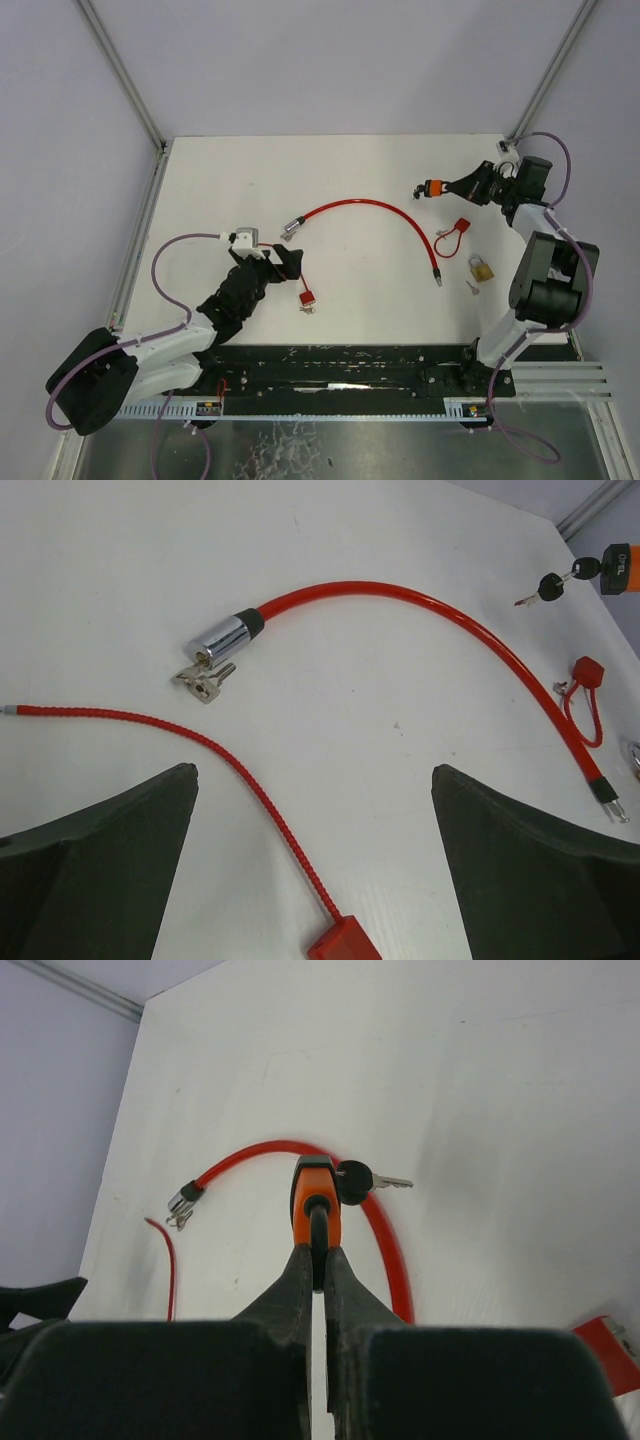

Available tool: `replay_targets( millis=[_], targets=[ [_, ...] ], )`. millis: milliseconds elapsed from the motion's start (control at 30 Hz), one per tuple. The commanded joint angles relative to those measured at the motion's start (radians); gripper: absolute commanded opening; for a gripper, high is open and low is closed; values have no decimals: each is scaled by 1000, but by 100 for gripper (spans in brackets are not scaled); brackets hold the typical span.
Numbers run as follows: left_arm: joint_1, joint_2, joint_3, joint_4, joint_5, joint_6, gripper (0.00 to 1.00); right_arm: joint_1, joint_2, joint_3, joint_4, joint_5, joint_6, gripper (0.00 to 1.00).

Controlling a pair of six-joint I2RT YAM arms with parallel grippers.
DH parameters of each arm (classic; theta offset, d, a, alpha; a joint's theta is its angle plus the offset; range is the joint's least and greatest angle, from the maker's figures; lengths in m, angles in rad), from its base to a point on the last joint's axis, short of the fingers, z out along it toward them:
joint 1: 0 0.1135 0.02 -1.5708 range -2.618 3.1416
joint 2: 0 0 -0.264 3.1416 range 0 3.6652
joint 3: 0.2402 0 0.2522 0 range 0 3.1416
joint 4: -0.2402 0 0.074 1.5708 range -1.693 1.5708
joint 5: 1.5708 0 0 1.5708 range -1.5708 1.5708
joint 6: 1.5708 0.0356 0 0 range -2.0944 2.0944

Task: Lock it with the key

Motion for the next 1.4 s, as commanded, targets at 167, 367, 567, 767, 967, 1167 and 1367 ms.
replay_targets(
  millis=[167,367,567,767,967,1167,1367],
  targets=[
    [5,23,-60,128,-63,-58,100,-1,231,177,-8,15,8,5],
    [4,74,-113,272,-53,-95,100,-3,253,178,-27,39,-14,10],
    [5,82,-119,292,-38,-97,100,-6,273,177,-58,84,-36,19],
    [5,63,-136,302,-37,-102,100,-9,275,186,-97,121,-75,36],
    [5,34,-115,261,35,-102,100,-10,249,238,-250,289,-246,54],
    [5,-108,-51,-4,117,-166,100,-8,178,238,-324,311,-379,61],
    [-15,-209,-1,-210,125,-215,100,-6,-54,164,-391,112,-501,63]
  ],
)
